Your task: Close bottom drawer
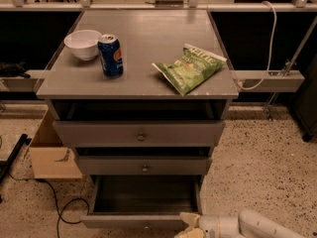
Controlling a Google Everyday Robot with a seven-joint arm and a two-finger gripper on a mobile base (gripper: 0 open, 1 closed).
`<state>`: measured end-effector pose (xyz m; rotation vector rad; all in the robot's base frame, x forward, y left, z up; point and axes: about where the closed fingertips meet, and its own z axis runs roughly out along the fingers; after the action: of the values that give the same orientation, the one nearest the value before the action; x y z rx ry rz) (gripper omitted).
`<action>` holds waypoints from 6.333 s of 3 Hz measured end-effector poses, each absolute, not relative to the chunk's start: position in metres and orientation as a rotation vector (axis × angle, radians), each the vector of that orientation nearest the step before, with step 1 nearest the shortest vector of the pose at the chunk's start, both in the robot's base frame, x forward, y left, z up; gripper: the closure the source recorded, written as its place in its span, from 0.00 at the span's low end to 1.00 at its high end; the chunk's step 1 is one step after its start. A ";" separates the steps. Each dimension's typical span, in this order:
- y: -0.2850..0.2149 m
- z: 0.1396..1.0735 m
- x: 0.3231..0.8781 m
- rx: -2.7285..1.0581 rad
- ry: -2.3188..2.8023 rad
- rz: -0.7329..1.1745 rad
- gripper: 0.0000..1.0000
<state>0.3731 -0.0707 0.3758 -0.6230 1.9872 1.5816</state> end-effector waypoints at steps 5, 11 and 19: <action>-0.088 0.374 0.358 -0.484 1.889 1.391 0.00; -0.057 0.331 0.360 -0.487 1.917 1.187 0.00; -0.052 0.322 0.353 -0.501 1.922 1.090 0.97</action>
Offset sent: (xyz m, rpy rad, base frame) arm -0.0051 -0.0434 0.0094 -0.0826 -0.2073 -0.2748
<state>0.3528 -0.0519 0.3222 -0.5015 1.9216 1.0898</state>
